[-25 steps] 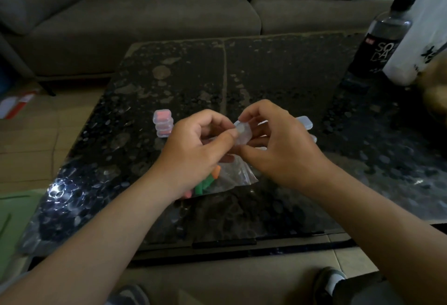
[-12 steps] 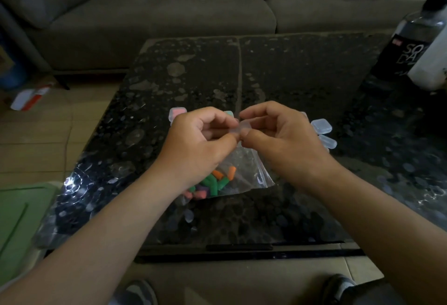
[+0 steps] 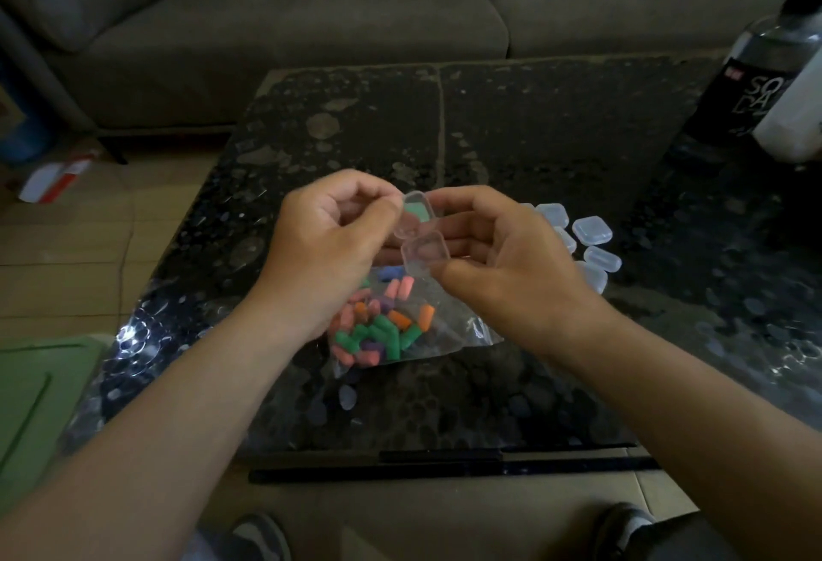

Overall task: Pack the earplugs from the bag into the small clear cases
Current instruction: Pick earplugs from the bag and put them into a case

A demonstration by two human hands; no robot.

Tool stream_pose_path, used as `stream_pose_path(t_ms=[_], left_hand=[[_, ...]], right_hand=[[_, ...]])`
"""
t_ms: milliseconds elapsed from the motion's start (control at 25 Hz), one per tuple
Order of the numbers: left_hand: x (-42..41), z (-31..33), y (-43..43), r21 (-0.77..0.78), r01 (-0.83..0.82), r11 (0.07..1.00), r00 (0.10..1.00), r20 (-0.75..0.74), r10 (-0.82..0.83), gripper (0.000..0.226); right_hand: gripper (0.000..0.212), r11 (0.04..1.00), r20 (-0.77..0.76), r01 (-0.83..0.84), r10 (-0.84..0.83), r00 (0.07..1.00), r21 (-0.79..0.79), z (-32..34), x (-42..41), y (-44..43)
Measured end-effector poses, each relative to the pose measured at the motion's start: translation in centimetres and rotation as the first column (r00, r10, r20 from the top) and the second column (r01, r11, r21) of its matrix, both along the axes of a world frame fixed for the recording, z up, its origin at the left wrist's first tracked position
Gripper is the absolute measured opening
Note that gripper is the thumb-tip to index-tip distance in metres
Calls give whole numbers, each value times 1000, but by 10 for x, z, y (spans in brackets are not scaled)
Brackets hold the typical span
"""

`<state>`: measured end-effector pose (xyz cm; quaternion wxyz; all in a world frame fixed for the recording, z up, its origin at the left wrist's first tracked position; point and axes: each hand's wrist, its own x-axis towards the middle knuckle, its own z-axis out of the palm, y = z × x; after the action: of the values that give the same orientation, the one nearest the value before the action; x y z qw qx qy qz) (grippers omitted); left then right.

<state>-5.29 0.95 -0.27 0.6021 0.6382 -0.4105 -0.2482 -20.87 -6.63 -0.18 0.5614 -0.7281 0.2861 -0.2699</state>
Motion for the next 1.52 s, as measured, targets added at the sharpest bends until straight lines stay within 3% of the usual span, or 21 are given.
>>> stream_pose_path(t_ms=[200, 360, 480, 600, 760, 920, 1080, 1240, 1520], left_hand=[[1, 3, 0, 106, 1, 994, 985, -172, 17, 11], [-1, 4, 0, 173, 64, 983, 964, -267, -16, 19], [5, 4, 0, 198, 84, 977, 969, -245, -34, 24], [18, 1, 1, 252, 48, 967, 985, -173, -4, 23], [28, -5, 2, 340, 37, 940, 987, -162, 20, 20], [38, -13, 3, 435, 54, 899, 989, -150, 13, 18], [43, -19, 3, 483, 72, 873, 990, -143, -3, 16], [44, -25, 1, 510, 71, 857, 989, -145, 4, 15], [42, -24, 1, 511, 82, 856, 983, -183, 14, 13]], right_hand=[[49, 997, -53, -4, 0, 999, -81, -2, 2, 1], [49, 992, -118, 36, -51, 992, -121, -5, 3, 0], [38, 990, -177, 40, -64, 982, -137, 0, 2, -4], [17, 984, -167, 161, -171, 971, -71, 5, 0, -15], [20, 959, -340, 219, -269, 901, -179, -1, -1, -26], [24, 959, -457, 217, -277, 845, -181, -10, 4, -25], [20, 959, -475, 279, -227, 850, 42, -10, 11, -23], [14, 933, -460, 239, -93, 883, 270, -12, 19, -18], [21, 971, -444, 116, -12, 896, 209, -20, 28, -12]])
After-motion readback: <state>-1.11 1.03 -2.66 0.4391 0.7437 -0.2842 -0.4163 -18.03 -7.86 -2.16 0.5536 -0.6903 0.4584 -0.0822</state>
